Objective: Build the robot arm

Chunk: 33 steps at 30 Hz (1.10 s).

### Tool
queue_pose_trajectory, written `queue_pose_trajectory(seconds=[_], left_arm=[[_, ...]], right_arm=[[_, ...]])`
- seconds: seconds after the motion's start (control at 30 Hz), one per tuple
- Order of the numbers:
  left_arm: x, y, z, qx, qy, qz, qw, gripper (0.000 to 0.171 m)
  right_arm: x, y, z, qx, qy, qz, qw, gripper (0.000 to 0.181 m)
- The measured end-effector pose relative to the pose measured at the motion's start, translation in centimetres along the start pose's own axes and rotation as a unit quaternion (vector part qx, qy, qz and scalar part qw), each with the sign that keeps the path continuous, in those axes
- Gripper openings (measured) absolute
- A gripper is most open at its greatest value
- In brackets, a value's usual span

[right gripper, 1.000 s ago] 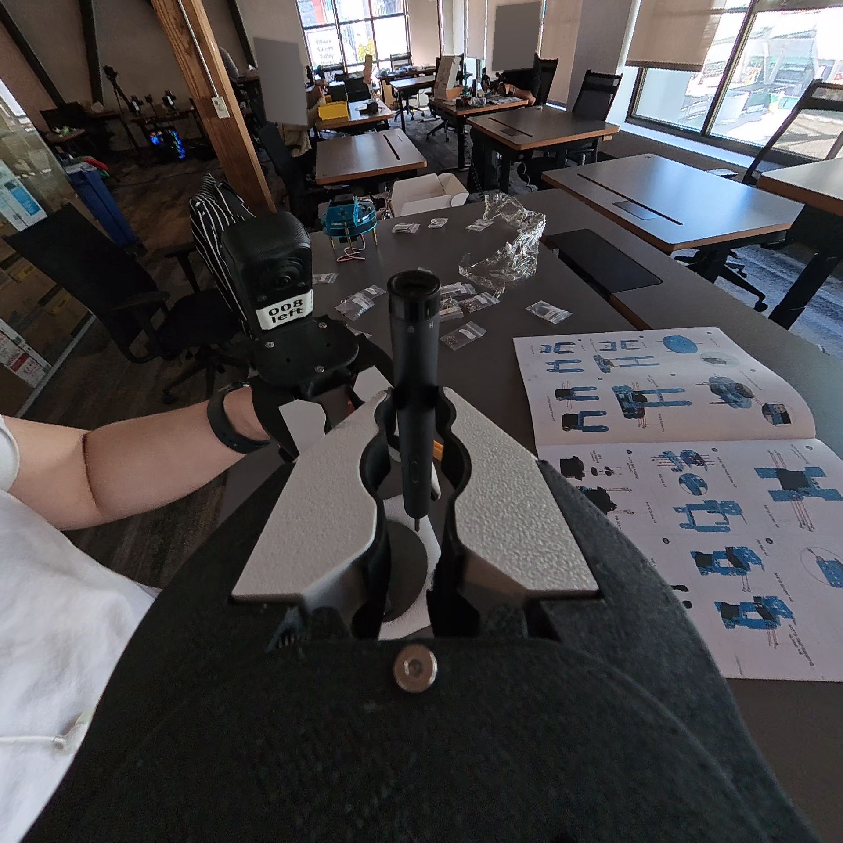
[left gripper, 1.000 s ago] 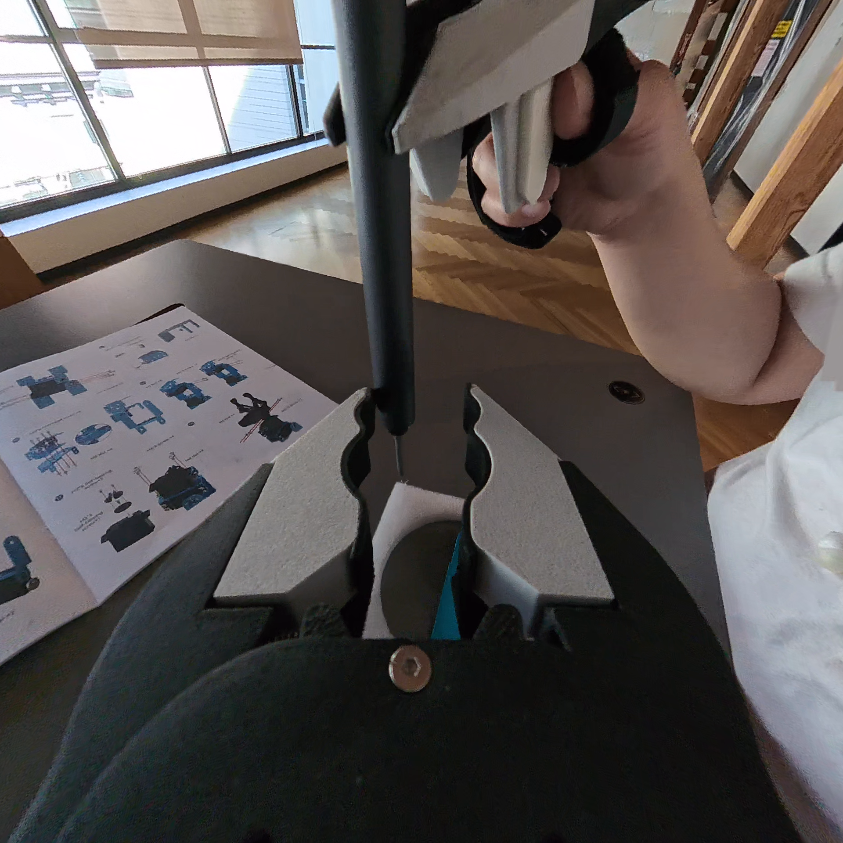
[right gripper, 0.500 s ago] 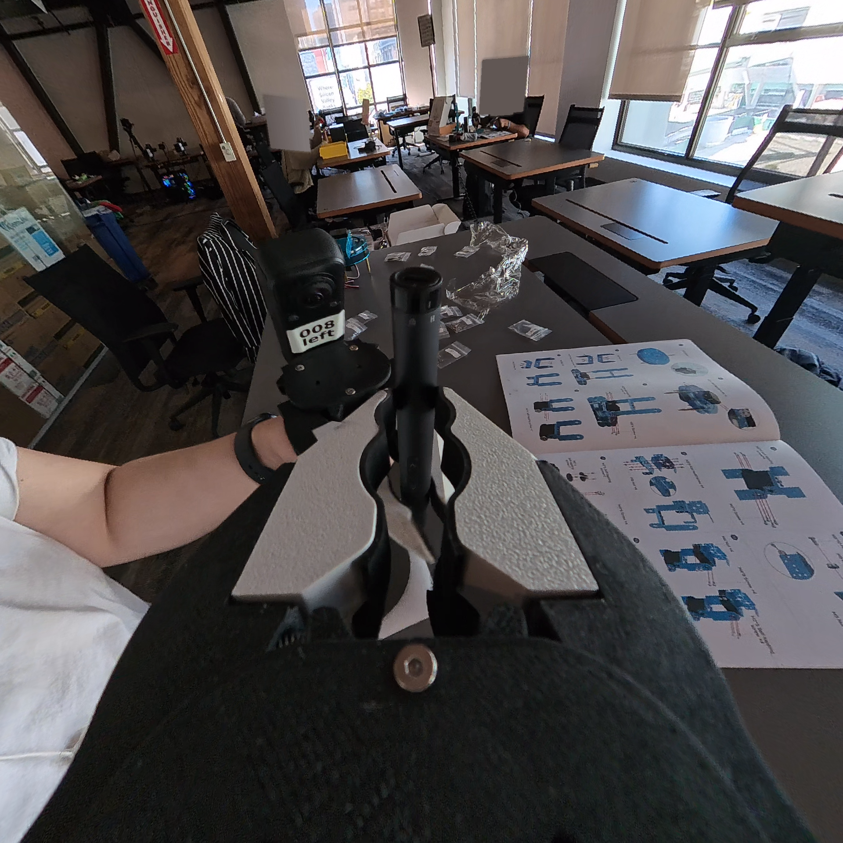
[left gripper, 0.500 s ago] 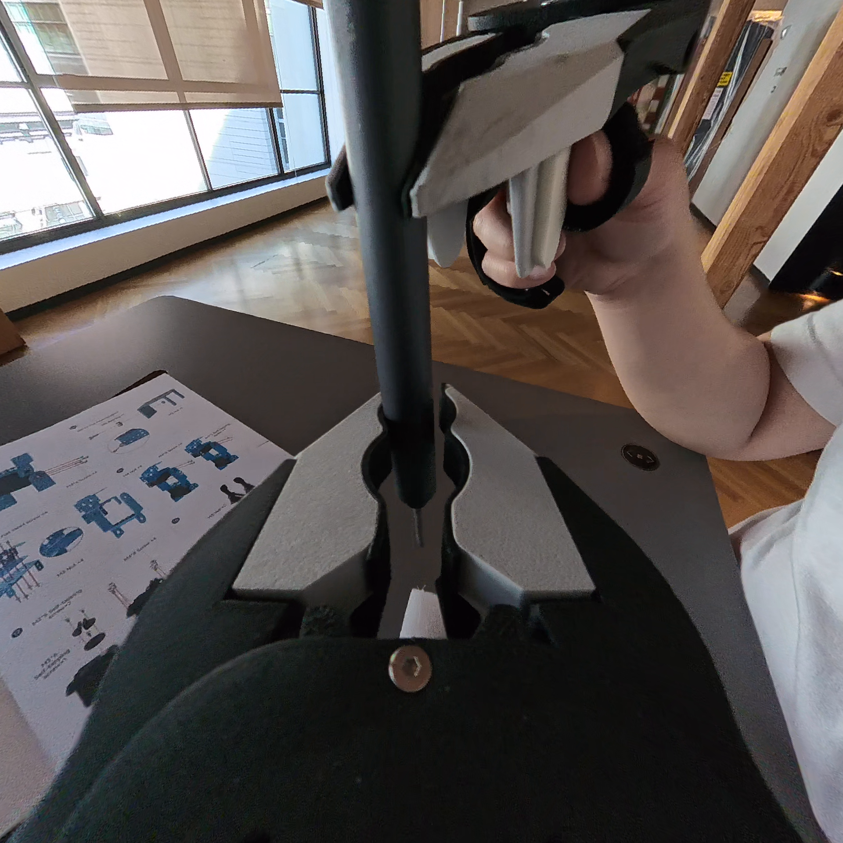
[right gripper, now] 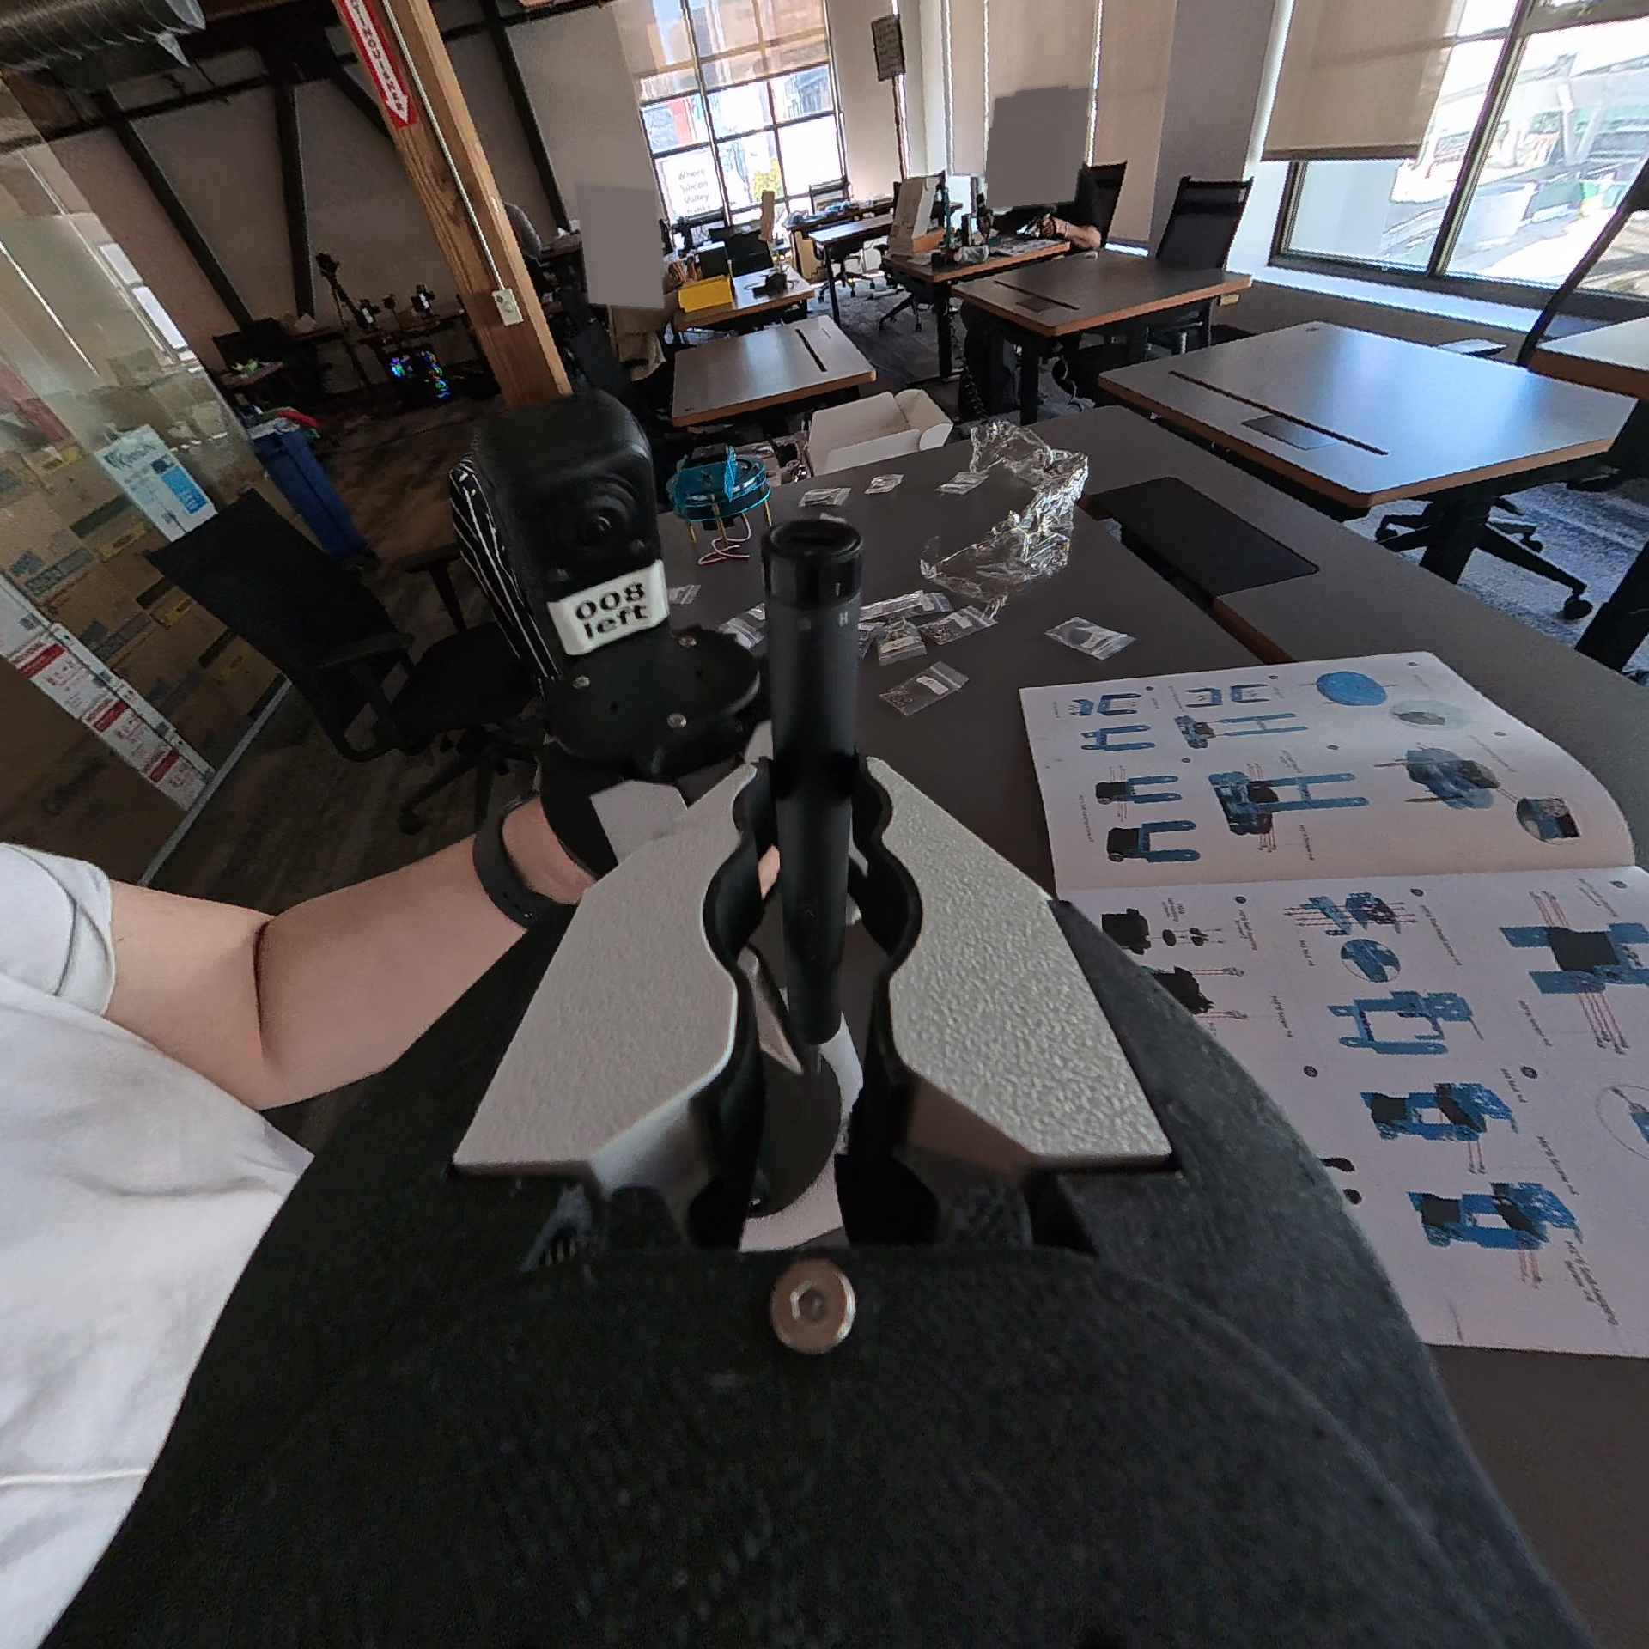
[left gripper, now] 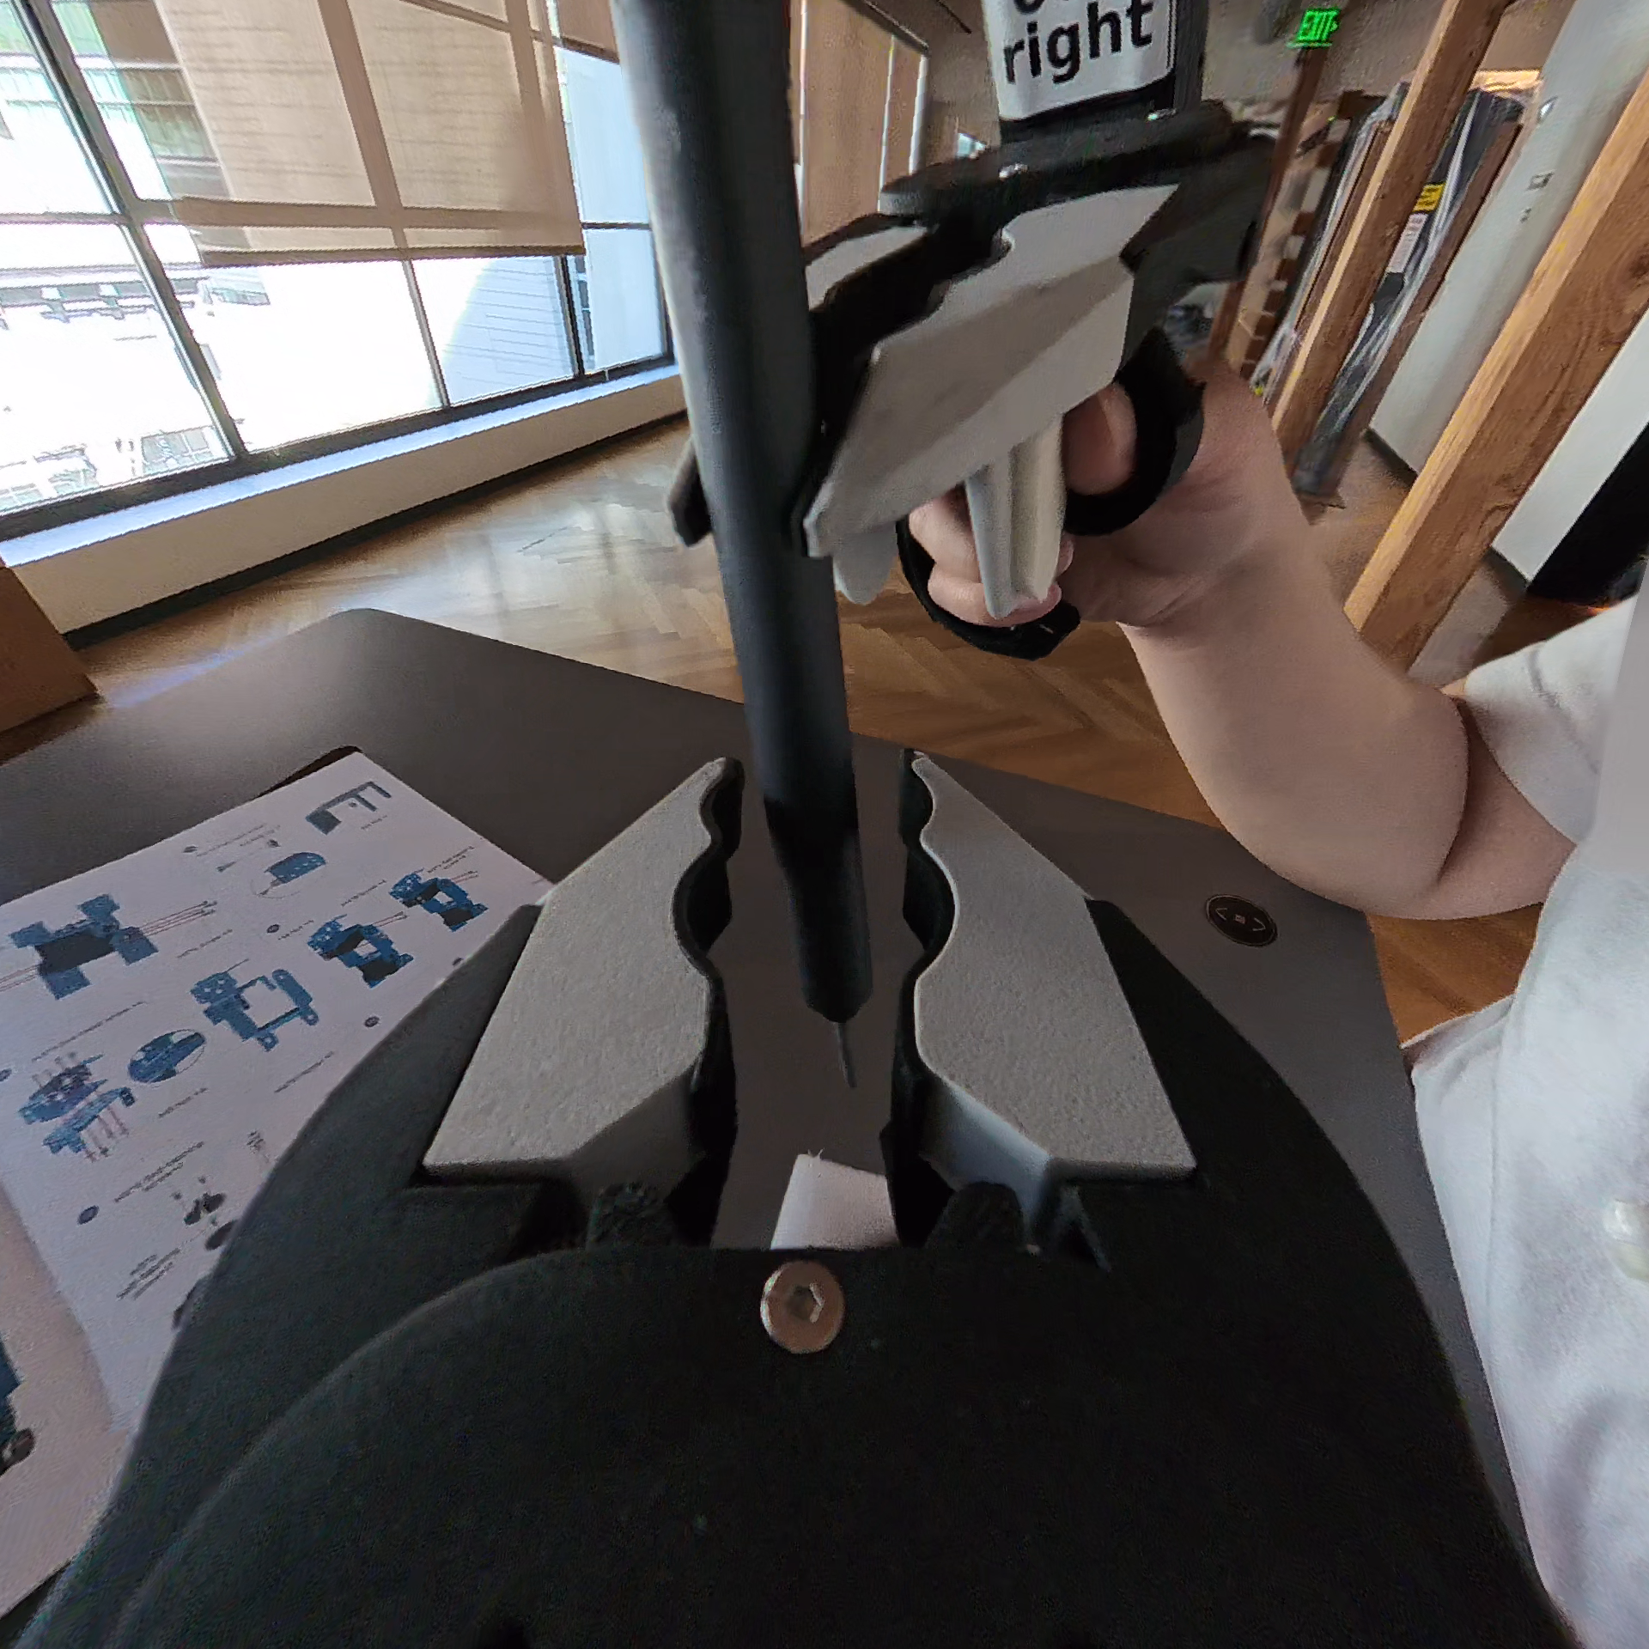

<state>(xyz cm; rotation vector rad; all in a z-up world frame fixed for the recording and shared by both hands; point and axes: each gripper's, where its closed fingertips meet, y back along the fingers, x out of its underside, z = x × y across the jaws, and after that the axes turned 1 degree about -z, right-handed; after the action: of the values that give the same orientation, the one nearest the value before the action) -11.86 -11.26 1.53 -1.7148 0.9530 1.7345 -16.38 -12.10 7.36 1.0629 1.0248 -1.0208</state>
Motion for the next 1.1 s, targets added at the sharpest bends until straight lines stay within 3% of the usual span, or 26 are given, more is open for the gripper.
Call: queue_pose_trajectory(seconds=[0.33,0.47,0.53,0.63,0.77,0.8,0.9,0.97,1.1], left_arm=[[-1.7,2.4,-0.1,-0.040,-0.011,-0.002,0.999,0.017],[-2.5,3.3,-2.7,0.041,0.021,-0.030,0.998,0.016],[-2.7,3.6,-3.8,0.078,0.036,-0.037,0.996,0.016],[-2.6,3.8,-5.5,0.138,0.055,-0.044,0.988,0.016],[-1.9,3.5,-6.7,0.189,0.076,-0.032,0.979,0.016],[-1.8,3.5,-7.1,0.207,0.082,-0.030,0.974,0.016],[-1.7,3.4,-6.9,0.212,0.104,-0.036,0.971,0.016],[-1.4,3.5,-5.5,0.167,0.113,-0.044,0.978,0.018],[0.1,4.5,-3.0,0.038,0.117,-0.040,0.992,0.038]], right_arm=[[-0.3,-0.7,1.4,-0.018,0.006,-0.007,1.000,0.016],[-0.8,-0.2,4.1,-0.117,0.045,-0.033,0.992,0.019],[-1.1,0.4,5.5,-0.187,0.039,-0.059,0.980,0.035],[-1.4,1.1,6.1,-0.254,0.026,-0.098,0.962,0.034],[-0.1,1.2,7.5,-0.318,0.030,-0.083,0.944,0.027],[0.1,1.0,7.3,-0.314,0.033,-0.080,0.945,0.017],[0.3,0.5,6.9,-0.302,0.014,-0.062,0.951,0.016],[0.4,-0.2,5.8,-0.256,0.011,-0.054,0.965,0.016],[0.7,-1.7,3.6,-0.153,0.000,-0.029,0.988,0.016]])
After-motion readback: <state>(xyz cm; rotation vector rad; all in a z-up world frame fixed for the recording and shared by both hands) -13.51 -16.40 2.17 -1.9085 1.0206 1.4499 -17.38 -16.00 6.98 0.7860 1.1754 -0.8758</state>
